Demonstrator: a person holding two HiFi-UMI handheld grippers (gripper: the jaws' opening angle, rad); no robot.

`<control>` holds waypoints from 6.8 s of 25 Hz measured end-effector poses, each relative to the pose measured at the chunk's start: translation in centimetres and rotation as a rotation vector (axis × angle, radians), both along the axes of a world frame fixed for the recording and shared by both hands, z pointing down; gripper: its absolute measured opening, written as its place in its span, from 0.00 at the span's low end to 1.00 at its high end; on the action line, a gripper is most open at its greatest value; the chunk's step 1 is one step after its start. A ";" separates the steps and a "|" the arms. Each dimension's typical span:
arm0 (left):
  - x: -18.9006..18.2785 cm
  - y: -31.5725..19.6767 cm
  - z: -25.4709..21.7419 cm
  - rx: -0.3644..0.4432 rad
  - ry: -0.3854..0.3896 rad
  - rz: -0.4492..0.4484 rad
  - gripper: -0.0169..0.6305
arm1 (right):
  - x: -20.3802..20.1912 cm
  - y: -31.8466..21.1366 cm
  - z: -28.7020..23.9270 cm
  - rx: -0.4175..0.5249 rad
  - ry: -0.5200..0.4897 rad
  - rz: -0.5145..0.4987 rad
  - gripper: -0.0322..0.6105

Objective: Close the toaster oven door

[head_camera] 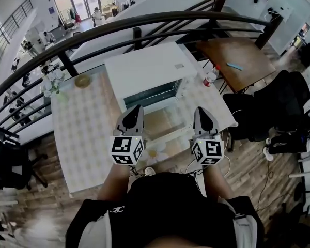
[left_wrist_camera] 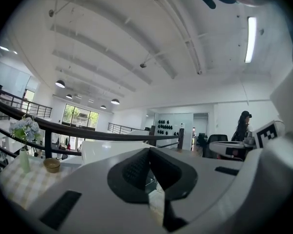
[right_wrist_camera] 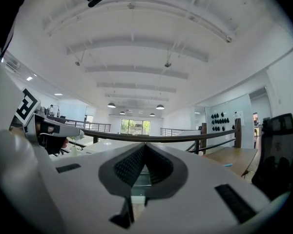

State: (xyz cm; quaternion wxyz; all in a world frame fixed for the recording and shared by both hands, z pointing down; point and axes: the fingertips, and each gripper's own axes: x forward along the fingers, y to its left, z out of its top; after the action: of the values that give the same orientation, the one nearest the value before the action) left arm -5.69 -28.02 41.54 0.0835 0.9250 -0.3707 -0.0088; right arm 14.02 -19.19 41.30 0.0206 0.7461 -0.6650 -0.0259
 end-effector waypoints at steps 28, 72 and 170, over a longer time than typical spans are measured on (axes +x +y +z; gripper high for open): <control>0.1 0.6 0.0 -0.008 -0.110 -0.389 0.05 | 4.8 -6.5 3.8 -0.055 -0.019 -0.330 0.08; 3.7 0.3 0.7 -0.006 -0.233 -0.431 0.05 | 5.7 0.2 32.9 -0.728 -0.018 -0.624 0.66; -5.1 3.1 1.8 -0.063 -0.082 -0.589 0.05 | 5.0 -20.8 16.6 -1.410 -0.305 -0.335 0.23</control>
State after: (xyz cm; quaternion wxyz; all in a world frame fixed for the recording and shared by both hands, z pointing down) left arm -10.75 -24.88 43.38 0.0910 0.7742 -0.6262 0.0163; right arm 19.01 -39.96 57.92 0.3983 0.4397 -0.6242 0.5084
